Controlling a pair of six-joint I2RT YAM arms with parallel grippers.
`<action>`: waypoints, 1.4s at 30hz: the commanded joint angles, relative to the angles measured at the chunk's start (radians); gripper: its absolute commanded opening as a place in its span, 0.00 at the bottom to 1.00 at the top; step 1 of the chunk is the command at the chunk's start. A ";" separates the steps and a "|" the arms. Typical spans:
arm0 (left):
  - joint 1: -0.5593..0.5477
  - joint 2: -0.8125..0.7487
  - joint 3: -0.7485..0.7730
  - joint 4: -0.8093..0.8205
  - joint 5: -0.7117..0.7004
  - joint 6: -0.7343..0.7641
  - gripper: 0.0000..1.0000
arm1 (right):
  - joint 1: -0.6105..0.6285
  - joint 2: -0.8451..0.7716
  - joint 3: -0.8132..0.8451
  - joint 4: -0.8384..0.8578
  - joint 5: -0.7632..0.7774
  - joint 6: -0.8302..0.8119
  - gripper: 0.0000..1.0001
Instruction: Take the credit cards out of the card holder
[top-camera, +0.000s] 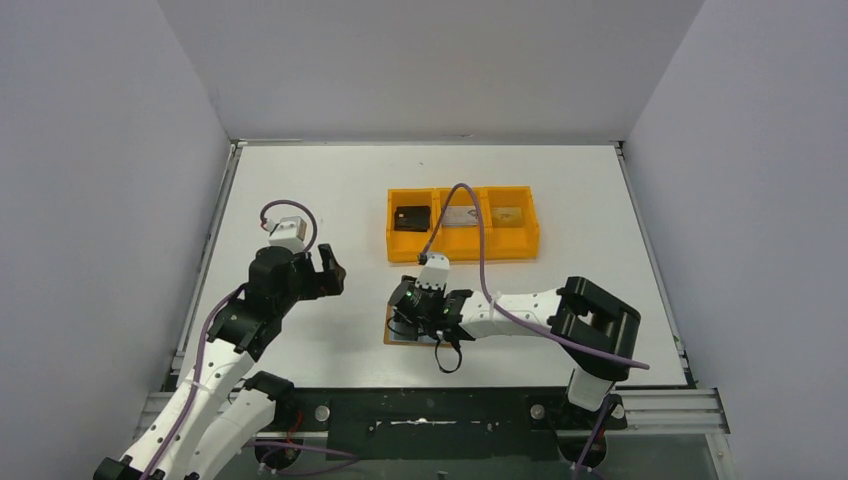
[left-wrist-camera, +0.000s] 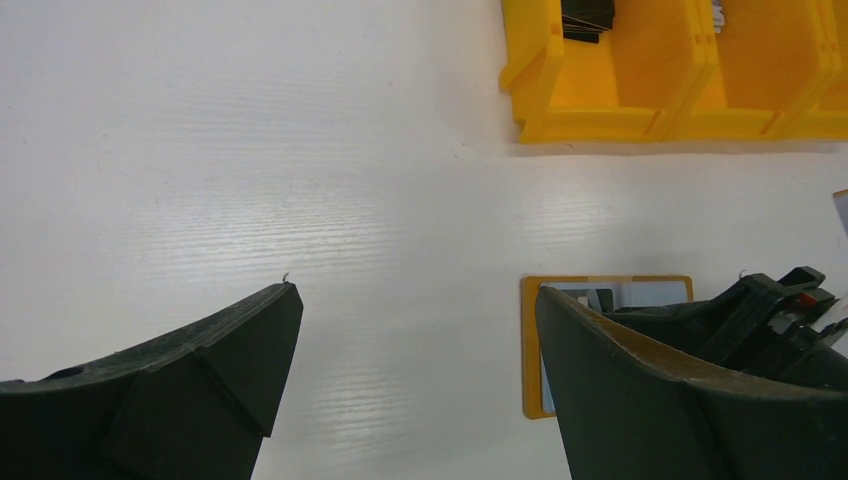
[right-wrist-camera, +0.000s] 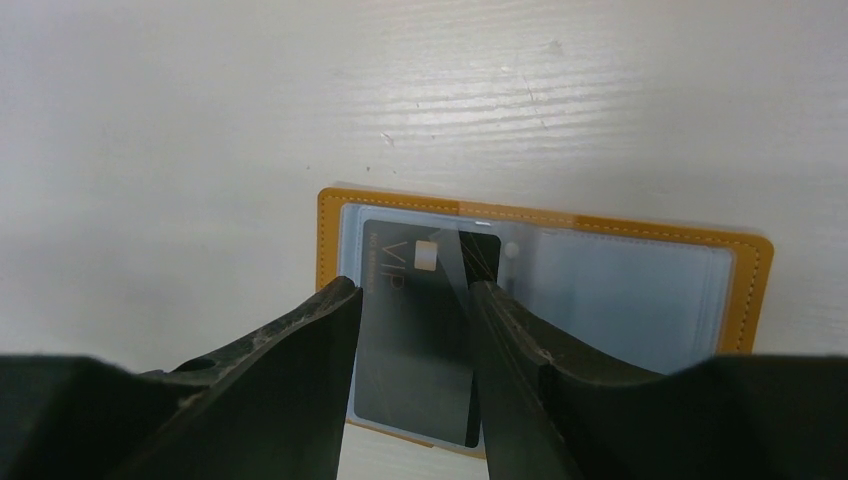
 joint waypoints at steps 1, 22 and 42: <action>0.006 -0.006 0.009 0.060 0.049 0.016 0.87 | 0.028 0.030 0.060 -0.005 0.056 0.033 0.45; -0.113 0.324 -0.023 0.271 0.353 -0.213 0.53 | 0.035 0.007 -0.035 0.027 0.061 0.136 0.41; -0.318 0.474 -0.049 0.361 0.266 -0.310 0.32 | 0.029 -0.133 -0.260 0.218 0.034 0.185 0.39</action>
